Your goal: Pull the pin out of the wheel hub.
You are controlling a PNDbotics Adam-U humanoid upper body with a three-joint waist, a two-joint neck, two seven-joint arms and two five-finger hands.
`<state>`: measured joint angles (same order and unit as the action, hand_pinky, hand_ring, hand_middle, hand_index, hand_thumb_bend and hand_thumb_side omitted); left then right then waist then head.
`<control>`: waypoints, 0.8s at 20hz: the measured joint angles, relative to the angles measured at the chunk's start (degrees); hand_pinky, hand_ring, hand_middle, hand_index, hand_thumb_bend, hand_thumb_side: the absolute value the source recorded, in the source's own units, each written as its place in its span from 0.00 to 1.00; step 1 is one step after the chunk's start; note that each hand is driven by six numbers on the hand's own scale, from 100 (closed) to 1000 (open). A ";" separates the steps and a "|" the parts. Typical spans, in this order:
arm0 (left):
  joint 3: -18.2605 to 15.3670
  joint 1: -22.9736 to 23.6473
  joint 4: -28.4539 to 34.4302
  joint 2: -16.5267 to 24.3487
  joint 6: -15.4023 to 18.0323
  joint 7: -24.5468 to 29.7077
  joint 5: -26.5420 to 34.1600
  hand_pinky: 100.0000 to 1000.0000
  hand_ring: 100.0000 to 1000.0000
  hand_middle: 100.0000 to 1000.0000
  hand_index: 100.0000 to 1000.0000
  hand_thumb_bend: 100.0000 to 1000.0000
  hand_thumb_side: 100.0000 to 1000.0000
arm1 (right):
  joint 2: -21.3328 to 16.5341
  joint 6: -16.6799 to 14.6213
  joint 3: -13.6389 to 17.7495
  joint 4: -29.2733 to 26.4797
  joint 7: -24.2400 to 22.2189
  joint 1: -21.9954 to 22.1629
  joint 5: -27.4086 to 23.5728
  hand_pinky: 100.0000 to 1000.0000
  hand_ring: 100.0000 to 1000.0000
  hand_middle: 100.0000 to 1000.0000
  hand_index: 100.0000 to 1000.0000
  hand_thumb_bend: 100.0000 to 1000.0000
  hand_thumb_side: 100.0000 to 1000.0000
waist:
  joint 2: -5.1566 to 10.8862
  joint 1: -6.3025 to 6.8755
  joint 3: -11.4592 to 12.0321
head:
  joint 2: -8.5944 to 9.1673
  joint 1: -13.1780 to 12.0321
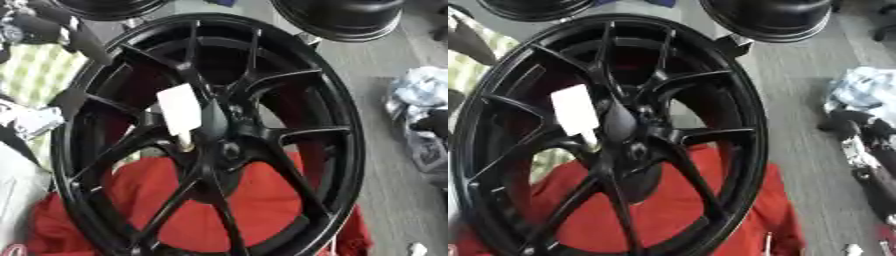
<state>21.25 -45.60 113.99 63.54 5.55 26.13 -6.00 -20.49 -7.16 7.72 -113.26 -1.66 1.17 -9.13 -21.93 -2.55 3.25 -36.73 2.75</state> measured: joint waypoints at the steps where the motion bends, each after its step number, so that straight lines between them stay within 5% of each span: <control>1: 0.59 -0.89 0.01 0.00 -0.90 0.92 0.20 0.69 0.74 0.71 0.83 0.01 0.61 | 0.00 0.02 0.00 0.00 0.02 0.12 0.08 0.97 0.69 0.59 0.70 0.00 0.45 | 0.17 0.09 0.19 | -0.04 0.03; 12: 8.05 -10.63 -4.88 -4.92 -10.46 8.84 -0.20 0.75 0.80 0.77 0.89 0.27 0.75 | -0.67 1.27 0.02 0.00 0.18 0.36 0.35 0.97 0.69 0.59 0.70 0.00 0.46 | 1.27 1.82 0.76 | -1.75 0.31; 16: 9.56 -13.54 -3.59 -7.46 -19.62 11.25 -0.32 0.75 0.81 0.78 0.89 0.27 0.76 | -1.18 1.29 0.03 -0.01 0.16 0.36 0.12 0.97 0.69 0.59 0.70 0.00 0.46 | 1.65 2.13 0.66 | -3.19 0.13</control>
<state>30.81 -59.14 110.40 56.08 -14.07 37.38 -6.32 -21.67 -5.86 7.75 -113.27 -1.50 1.52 -9.01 -20.28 -0.42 3.91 -39.91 2.88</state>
